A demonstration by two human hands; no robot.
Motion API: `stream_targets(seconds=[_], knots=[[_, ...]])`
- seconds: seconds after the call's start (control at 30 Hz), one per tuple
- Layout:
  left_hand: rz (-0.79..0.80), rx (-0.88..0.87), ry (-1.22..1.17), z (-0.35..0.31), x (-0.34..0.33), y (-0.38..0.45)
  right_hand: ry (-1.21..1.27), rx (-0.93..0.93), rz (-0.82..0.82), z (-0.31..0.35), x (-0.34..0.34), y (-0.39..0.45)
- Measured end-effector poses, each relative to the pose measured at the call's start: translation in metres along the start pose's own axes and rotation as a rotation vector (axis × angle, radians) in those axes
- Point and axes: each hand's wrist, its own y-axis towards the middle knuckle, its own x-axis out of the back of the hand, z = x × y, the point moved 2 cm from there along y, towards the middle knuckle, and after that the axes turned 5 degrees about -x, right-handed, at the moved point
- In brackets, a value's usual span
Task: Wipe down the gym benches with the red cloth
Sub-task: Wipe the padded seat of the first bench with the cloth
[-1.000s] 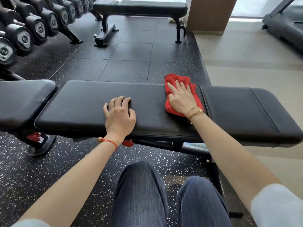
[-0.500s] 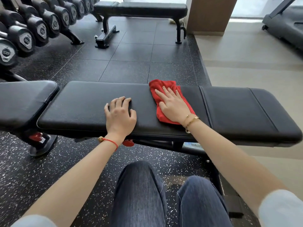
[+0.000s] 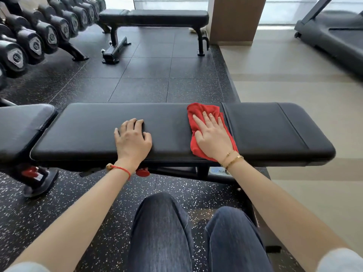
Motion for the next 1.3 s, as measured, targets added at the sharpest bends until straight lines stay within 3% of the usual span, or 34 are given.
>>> stream_targets(seconds=[0.1,0.2,0.33,0.47,0.73,1.03,1.3], knots=[[0.039,0.038,-0.02,-0.016,-0.001,-0.001,0.011,-0.106,0.057,-0.01,0.006,0.022],[0.054,-0.055,-0.063,-0.047,-0.007,-0.004,0.037,-0.11,0.107,-0.012,0.011,0.027],[0.081,-0.179,-0.069,-0.09,-0.02,-0.01,-0.038,-0.033,-0.004,-0.031,0.015,-0.016],[0.08,-0.176,-0.035,-0.106,-0.032,-0.01,-0.034,-0.094,-0.062,-0.064,0.021,-0.041],[0.012,-0.174,-0.031,-0.108,-0.034,-0.012,-0.01,-0.203,0.102,-0.079,0.018,0.047],[0.001,-0.171,-0.054,-0.107,-0.032,-0.012,0.018,0.018,0.006,-0.094,0.025,-0.032],[-0.017,-0.163,-0.061,-0.109,-0.031,-0.013,-0.076,-0.286,0.022,-0.132,0.033,0.005]])
